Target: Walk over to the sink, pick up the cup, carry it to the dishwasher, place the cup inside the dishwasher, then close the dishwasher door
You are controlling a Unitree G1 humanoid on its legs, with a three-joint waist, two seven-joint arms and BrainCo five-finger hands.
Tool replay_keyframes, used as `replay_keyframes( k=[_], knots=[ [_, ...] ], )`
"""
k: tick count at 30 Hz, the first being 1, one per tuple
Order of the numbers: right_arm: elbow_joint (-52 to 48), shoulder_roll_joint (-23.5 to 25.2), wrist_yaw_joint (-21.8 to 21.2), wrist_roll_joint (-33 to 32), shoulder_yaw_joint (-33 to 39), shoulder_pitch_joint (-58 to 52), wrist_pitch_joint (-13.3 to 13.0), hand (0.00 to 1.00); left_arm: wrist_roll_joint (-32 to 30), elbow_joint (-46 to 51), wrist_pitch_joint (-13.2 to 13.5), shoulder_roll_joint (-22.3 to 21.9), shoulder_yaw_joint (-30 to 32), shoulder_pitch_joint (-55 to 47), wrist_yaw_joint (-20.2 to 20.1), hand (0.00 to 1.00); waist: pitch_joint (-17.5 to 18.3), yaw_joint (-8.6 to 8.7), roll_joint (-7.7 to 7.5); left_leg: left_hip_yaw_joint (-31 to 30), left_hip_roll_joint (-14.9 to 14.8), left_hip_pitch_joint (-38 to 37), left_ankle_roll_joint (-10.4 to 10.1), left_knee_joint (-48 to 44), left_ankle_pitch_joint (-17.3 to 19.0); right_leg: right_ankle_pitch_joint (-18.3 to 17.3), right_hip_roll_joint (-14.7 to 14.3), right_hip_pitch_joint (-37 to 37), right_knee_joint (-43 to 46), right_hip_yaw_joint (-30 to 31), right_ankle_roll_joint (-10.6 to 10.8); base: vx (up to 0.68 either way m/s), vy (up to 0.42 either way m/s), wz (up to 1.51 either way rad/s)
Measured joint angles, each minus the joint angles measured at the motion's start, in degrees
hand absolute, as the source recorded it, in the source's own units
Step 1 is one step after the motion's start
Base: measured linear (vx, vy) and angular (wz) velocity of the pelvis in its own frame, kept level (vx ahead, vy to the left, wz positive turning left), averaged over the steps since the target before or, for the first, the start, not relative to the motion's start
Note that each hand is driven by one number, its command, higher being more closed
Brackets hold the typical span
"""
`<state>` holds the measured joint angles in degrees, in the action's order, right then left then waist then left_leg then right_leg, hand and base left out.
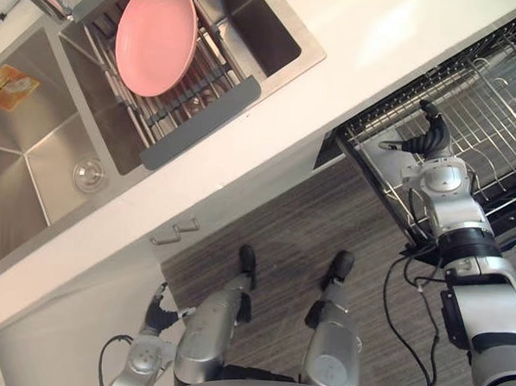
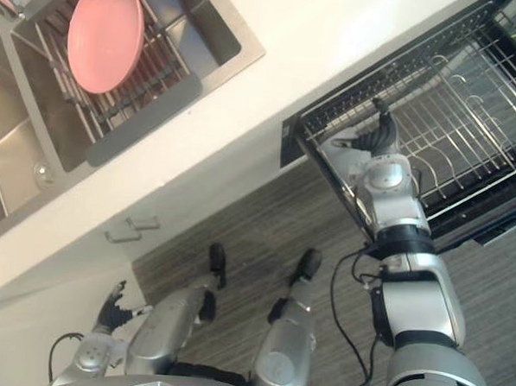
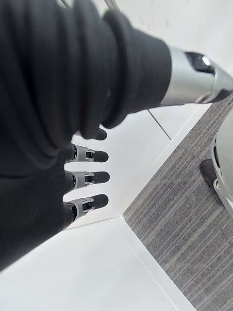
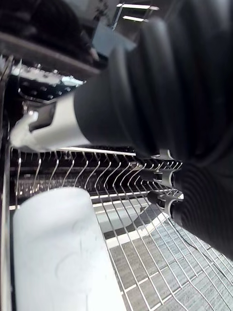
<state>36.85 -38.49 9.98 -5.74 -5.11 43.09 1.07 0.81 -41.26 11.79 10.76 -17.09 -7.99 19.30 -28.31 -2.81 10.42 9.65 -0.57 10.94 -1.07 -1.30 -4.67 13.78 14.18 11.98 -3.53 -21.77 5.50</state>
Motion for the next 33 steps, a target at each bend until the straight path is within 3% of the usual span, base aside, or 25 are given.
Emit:
replay_keyframes(
  k=[5, 9, 13, 19, 25, 33],
  knots=[
    [-8.69, 6.83, 3.32, -10.78, 8.41, -9.11, -1.63, 0.00, -1.68, 0.05, 0.15, 0.42, 2.01, -0.90, 0.70, 0.00, 1.33, 1.37, -2.74, 0.98, -0.45, -1.33, -0.43, 0.68, 0.05, 0.04, -0.69, -0.48, -0.43, 0.91, 0.01, 0.04, -0.011, -0.12],
    [-20.33, 15.97, 3.81, -26.31, 14.88, -20.89, -6.30, 0.00, -3.07, -0.23, 0.67, 0.55, 4.64, -2.22, 1.84, 0.00, 4.47, 3.22, -5.95, 2.00, -0.73, -3.70, -0.87, 1.36, 0.87, -0.22, -1.22, -2.08, -1.07, 2.08, 0.14, 0.06, -0.001, -0.14],
    [-31.35, 24.94, 1.95, -38.88, 16.48, -33.30, -12.65, 0.00, -3.41, -1.09, 0.70, 0.05, 6.80, -2.64, 2.01, 0.00, 7.97, 4.72, -7.41, 1.94, -1.11, -5.49, -1.17, 1.24, 1.84, -1.13, -1.52, -3.98, -1.18, 2.03, 0.58, 0.06, -0.003, -0.04],
    [-40.94, 30.75, -3.30, -38.48, 14.09, -39.76, -15.92, 0.00, -4.15, -1.97, 0.69, -2.11, 9.83, -3.87, 2.00, 0.00, 13.31, 4.78, -7.92, 2.15, -1.36, -7.74, -1.78, 0.45, 3.84, -2.74, -1.56, -6.46, -1.52, 1.98, 1.03, 0.01, -0.003, -0.01],
    [-45.38, 31.17, -7.48, -34.35, 12.51, -39.62, -15.83, 0.00, -3.11, -2.93, -0.54, -3.15, 13.59, -5.34, 1.96, 0.00, 17.90, 3.69, -10.04, 3.04, -2.22, -10.14, -2.13, 0.51, 4.88, -3.14, -2.36, -8.32, -1.51, 2.26, 1.14, 0.05, -0.025, -0.08],
    [-47.88, 30.72, -12.47, -35.58, 8.58, -37.65, -12.76, 0.00, -0.85, -3.12, -0.84, -7.37, 23.35, -6.74, 1.98, 0.00, 18.55, 2.29, -11.09, 1.47, -2.42, -11.95, -1.89, -0.09, 5.11, -3.63, -2.52, -11.69, -1.39, 0.48, 1.18, 0.02, -0.017, 0.10]
  ],
)
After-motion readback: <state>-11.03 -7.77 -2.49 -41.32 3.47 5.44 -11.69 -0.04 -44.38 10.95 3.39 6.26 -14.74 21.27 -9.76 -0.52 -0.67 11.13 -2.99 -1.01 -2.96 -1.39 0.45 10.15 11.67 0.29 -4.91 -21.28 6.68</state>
